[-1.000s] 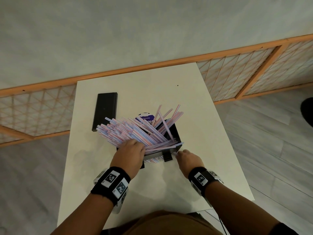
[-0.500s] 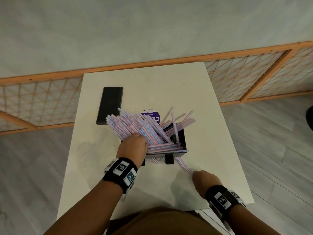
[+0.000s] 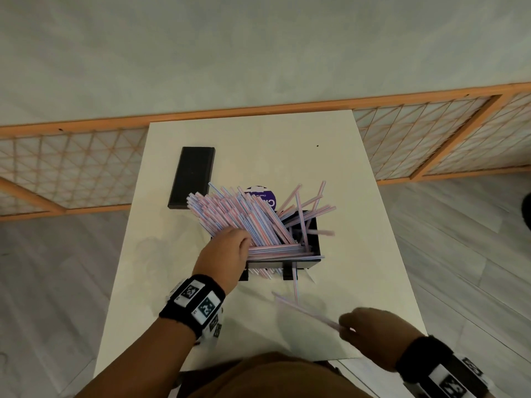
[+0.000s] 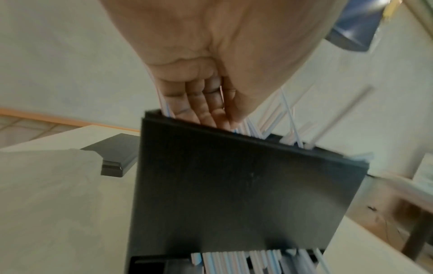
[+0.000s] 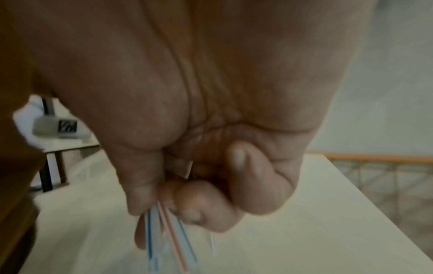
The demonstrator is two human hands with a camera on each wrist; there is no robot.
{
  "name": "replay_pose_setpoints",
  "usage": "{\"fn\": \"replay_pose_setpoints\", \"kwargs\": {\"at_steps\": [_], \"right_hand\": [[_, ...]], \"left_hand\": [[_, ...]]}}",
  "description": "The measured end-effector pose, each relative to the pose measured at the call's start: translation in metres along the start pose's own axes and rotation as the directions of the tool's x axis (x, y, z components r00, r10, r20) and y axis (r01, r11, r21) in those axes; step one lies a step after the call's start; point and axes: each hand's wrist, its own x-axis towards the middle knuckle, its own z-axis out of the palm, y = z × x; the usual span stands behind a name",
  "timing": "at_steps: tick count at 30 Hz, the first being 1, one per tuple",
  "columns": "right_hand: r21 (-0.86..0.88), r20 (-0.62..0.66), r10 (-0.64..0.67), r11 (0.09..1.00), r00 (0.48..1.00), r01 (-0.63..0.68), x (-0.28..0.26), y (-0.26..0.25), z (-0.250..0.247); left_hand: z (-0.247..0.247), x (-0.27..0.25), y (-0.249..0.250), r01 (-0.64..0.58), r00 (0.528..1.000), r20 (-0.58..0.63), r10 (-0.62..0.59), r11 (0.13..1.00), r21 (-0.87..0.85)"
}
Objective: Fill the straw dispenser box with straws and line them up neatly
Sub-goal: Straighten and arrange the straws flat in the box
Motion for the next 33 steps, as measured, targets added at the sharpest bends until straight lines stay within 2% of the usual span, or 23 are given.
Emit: {"fn": "replay_pose_setpoints", "kwargs": {"at_steps": [5,8,12,17,21,24,26,29,31,33], "right_hand": [[-0.081,-0.279,-0.100,0.993,0.955,0.080,-0.001,-0.038,-0.073],[-0.194,-0.373,-0.121,0.980,0.920,0.051,0.022,-0.056,-0.100],[-0.261,-0.379,-0.112,0.965,0.919,0.010,0.064,-0.072,-0.116],[-0.303,-0.365,-0.146,0.952,0.919,0.031,0.086,-0.083,-0.119],[-0.216,-0.414,-0.156,0.974,0.897,0.069,0.080,-0.082,-0.110],[-0.081,-0.462,-0.111,0.993,0.880,0.083,0.061,-0.078,-0.100],[0.021,-0.441,-0.020,0.999,0.897,0.032,0.050,-0.071,-0.086],[0.026,-0.286,0.127,0.992,0.950,-0.125,0.055,-0.053,-0.051],[0.059,-0.189,0.227,0.974,0.955,-0.220,0.071,-0.044,-0.027],[0.135,-0.157,0.300,0.950,0.941,-0.281,0.092,-0.040,-0.010]], "left_hand": [[-0.026,-0.025,-0.021,0.027,0.973,-0.222,-0.063,0.987,-0.160],[-0.036,-0.033,-0.033,0.093,0.950,-0.271,-0.152,0.971,-0.220],[-0.036,-0.041,-0.040,0.173,0.934,-0.250,-0.256,0.935,-0.310],[-0.032,-0.046,-0.032,0.209,0.926,-0.226,-0.303,0.909,-0.361],[-0.027,-0.044,-0.026,0.159,0.948,-0.220,-0.229,0.942,-0.295],[-0.019,-0.041,-0.028,0.100,0.984,-0.134,-0.119,0.985,-0.138],[-0.012,-0.039,-0.031,0.048,0.996,-0.071,-0.051,0.998,-0.051],[-0.004,-0.037,-0.033,-0.023,0.999,-0.025,0.025,0.998,0.060],[-0.002,-0.036,-0.032,-0.044,0.999,-0.013,0.045,0.996,0.083],[-0.002,-0.035,-0.032,-0.049,0.998,-0.022,0.051,0.995,0.088]]}}
